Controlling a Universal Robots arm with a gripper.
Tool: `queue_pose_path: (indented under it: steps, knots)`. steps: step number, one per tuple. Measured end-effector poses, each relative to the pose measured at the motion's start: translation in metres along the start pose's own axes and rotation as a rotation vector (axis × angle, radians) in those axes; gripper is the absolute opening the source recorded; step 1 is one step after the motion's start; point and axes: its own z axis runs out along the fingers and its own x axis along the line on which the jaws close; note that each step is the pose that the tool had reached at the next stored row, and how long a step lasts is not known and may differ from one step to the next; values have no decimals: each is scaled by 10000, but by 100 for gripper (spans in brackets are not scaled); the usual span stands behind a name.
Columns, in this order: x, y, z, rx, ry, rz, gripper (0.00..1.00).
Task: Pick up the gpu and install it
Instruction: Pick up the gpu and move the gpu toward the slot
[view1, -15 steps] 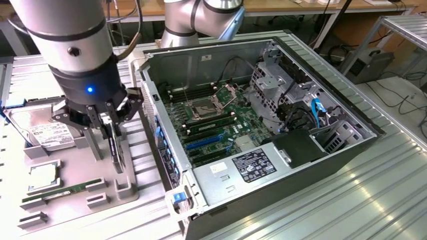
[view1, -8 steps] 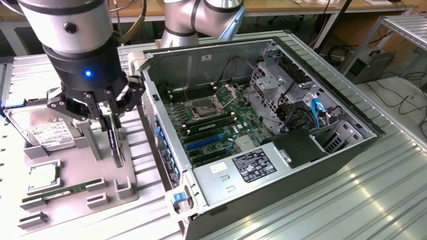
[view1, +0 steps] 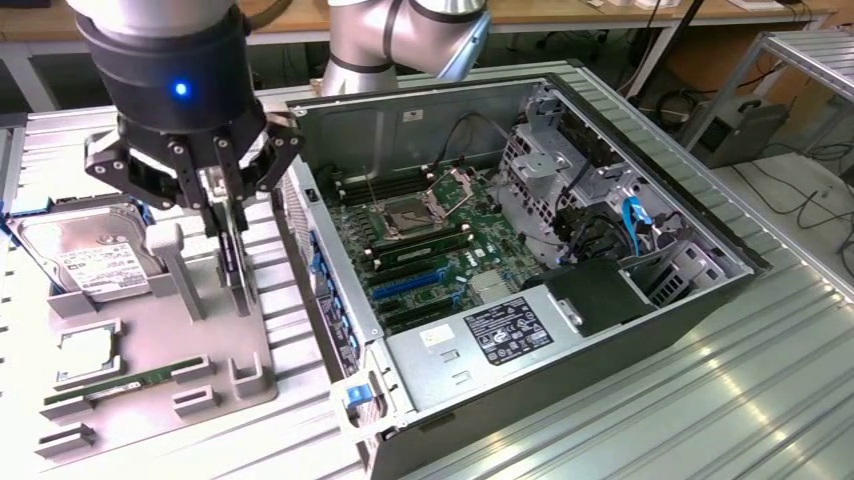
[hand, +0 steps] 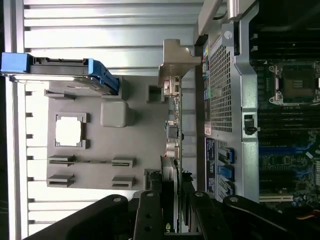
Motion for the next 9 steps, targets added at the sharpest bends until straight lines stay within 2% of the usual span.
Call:
queue_pose_path:
  steps: [4,9]
  knots:
    - [-80,-18,-185,-7,60,1,26]
    - [-242,-24,-432,-36,155,1,26]
